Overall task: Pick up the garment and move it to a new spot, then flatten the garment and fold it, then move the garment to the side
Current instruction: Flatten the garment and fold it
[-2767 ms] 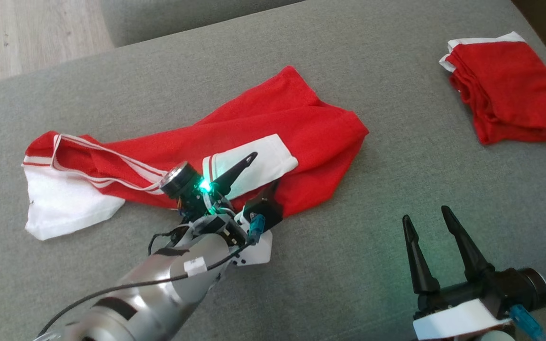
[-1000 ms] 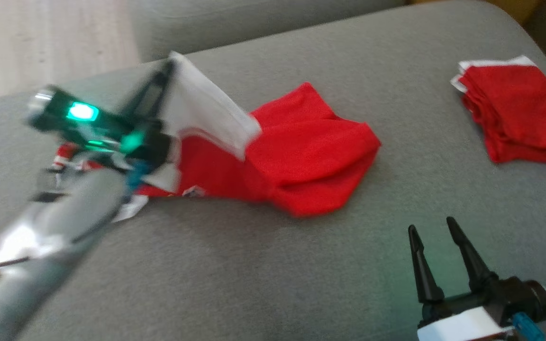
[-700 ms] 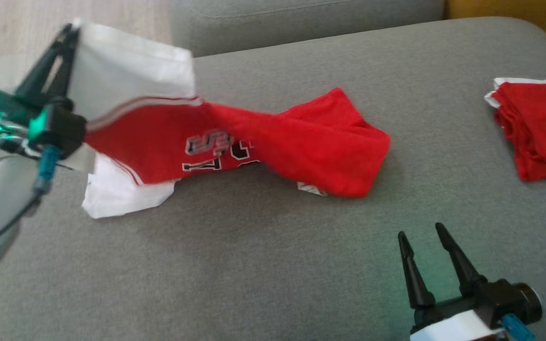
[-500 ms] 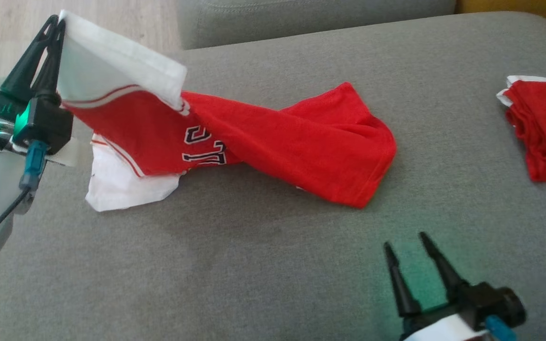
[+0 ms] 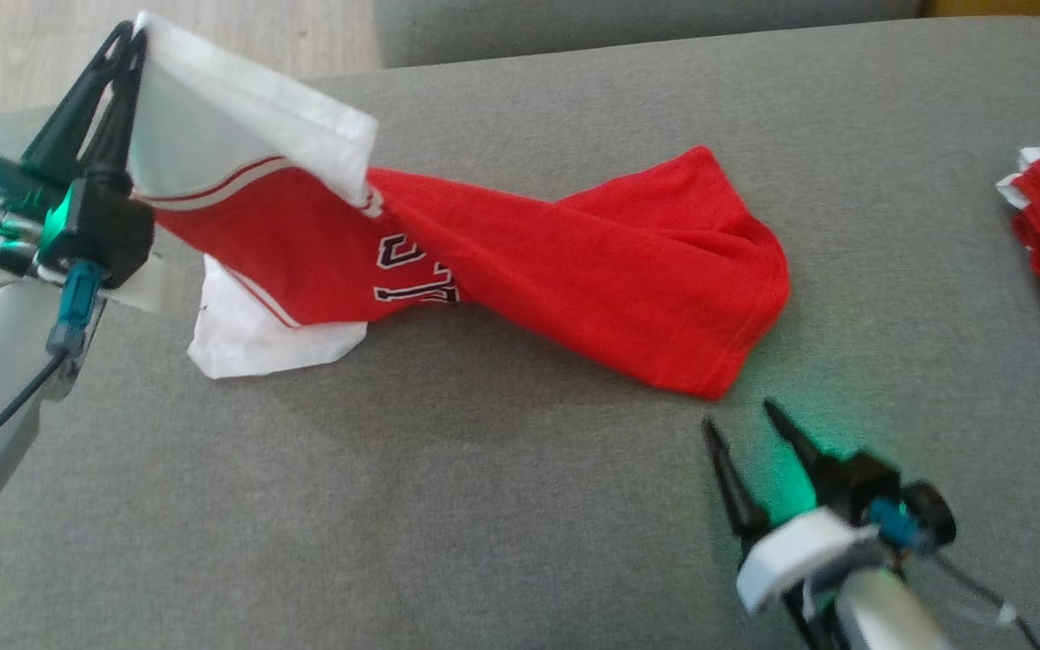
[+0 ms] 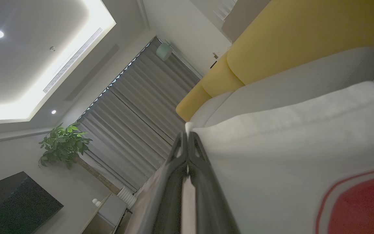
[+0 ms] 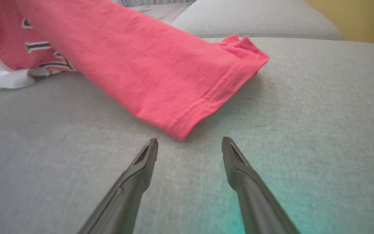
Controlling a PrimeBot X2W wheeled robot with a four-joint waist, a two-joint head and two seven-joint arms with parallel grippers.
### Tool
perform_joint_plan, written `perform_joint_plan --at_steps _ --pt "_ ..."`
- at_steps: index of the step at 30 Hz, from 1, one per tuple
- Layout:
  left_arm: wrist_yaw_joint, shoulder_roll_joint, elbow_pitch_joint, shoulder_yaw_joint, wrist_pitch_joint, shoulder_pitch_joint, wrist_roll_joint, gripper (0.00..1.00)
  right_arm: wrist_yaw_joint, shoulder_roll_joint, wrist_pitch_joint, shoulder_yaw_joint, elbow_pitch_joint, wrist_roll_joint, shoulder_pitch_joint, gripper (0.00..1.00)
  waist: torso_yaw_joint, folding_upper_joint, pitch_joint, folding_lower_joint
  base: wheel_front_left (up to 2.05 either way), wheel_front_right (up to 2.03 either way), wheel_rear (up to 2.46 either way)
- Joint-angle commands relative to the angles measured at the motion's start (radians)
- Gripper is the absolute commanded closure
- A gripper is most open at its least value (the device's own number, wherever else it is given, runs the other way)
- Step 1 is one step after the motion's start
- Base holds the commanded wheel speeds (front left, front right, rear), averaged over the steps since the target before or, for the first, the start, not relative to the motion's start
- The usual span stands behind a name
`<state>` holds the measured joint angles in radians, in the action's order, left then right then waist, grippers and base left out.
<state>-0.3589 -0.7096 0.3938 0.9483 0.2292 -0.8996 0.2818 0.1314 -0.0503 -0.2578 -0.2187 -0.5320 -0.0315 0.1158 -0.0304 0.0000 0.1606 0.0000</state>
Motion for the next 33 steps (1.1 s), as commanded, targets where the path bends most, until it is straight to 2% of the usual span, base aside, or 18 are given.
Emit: perform_joint_plan --at_steps 1,4,10,11,12,13,14,18,23,29,33 --pt "0.005 -0.033 -0.017 -0.045 0.002 -0.072 0.004 1.0 -0.001 -0.004 -0.004 -0.012 0.005 -0.027 0.054 0.0 0.009 0.0 0.009 0.0 0.0 0.0 0.0" --pt "0.015 -0.016 -0.012 -0.037 0.003 -0.086 0.002 1.0 -0.001 -0.001 -0.004 -0.024 -0.078 -0.117 0.119 0.0 0.022 0.0 0.017 0.0 0.0 0.0 0.0" --pt "0.031 0.012 -0.002 -0.028 0.007 -0.113 0.002 1.0 -0.001 0.0 -0.004 -0.141 -0.164 -0.362 0.226 0.0 0.042 0.0 0.032 0.0 0.0 0.0 0.0" --pt "0.032 0.014 0.0 -0.028 0.008 -0.116 0.003 1.0 -0.001 0.0 -0.004 -0.16 -0.165 -0.386 0.24 0.07 0.042 0.0 0.034 0.0 0.0 0.0 0.0" --pt "0.033 0.016 0.001 -0.028 0.009 -0.119 0.004 1.0 -0.001 -0.008 -0.004 -0.175 -0.16 -0.395 0.252 0.35 0.044 0.0 0.034 0.0 0.0 0.0 0.0" --pt "0.034 0.017 0.001 -0.028 0.01 -0.12 0.004 1.0 -0.001 -0.019 -0.004 -0.181 -0.154 -0.401 0.259 0.7 0.044 0.0 0.033 0.0 0.0 0.0 0.0" --pt "0.033 0.018 0.0 -0.028 0.012 -0.121 0.005 1.0 -0.001 -0.026 -0.004 -0.179 -0.139 -0.407 0.262 1.0 0.044 0.0 0.032 0.0 0.0 0.0 0.0" --pt "0.029 0.018 -0.02 -0.028 0.021 -0.109 0.005 1.0 -0.001 -0.063 -0.004 -0.154 -0.038 -0.396 0.234 1.0 0.041 0.0 0.008 0.0 0.0 0.0 0.0" --pt "0.011 -0.008 -0.105 -0.047 0.029 -0.061 0.02 1.0 -0.001 -0.106 -0.004 -0.088 0.174 -0.371 0.123 1.0 0.019 0.0 -0.049 0.0 0.0 0.0 0.0" --pt "-0.037 -0.084 -0.326 -0.102 0.032 0.01 0.037 1.0 -0.001 -0.179 -0.004 0.034 0.486 -0.348 -0.076 1.0 -0.017 0.0 -0.123 0.0 0.0 0.0 0.0" --pt "-0.063 -0.13 -0.519 -0.142 0.025 0.041 0.066 1.0 -0.001 -0.211 0.022 0.131 0.755 -0.351 -0.206 1.0 -0.042 0.0 -0.15 0.0 0.0 0.0 0.0"
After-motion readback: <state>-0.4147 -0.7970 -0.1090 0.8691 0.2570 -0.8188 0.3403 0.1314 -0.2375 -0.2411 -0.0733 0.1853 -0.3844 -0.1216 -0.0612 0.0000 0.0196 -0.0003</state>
